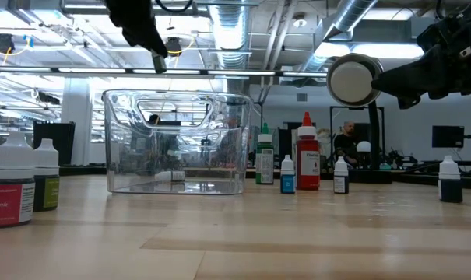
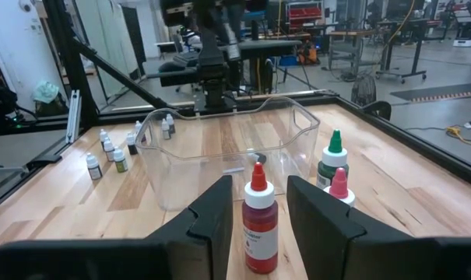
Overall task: Pick & Place food coloring
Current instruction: Put the top small green food coloring bottle into the transparent bin
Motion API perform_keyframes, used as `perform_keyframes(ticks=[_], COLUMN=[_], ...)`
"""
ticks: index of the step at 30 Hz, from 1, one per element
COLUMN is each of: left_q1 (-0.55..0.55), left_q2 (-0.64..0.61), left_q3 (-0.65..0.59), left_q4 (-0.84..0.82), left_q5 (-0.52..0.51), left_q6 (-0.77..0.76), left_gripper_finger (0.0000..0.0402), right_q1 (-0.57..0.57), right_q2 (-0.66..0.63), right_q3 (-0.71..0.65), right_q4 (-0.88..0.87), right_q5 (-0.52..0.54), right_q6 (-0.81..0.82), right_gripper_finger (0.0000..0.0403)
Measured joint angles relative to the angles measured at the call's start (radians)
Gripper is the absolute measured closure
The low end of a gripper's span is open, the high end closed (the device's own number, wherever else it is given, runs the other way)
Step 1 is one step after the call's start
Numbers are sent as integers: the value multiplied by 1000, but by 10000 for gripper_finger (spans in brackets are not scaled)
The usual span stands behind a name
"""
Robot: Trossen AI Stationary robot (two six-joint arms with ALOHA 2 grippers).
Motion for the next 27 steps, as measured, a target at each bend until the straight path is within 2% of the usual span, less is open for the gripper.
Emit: perform_keyframes(ticks=[6,10,13,21,27], left_q1=[53,70,84,114,120], left_q2=[38,113,202,459,573], left_q3=[1,4,67,296,346], left_q4=[47,139,155,70,38], left_q5=[10,60,87,90,136], left_q6=[-3,-33,-42,6,10], left_gripper_finger=[341,341,341,340,340], right_q1=[0,0,0,0,0], right_q2=[0,0,0,0,0], right_q3=[0,0,0,0,0], right_q4=[0,0,0,0,0], right_q5=[0,0,0,0,0], right_q6=[0,0,0,0,0], right_gripper_finger=[290,290,290,290,290])
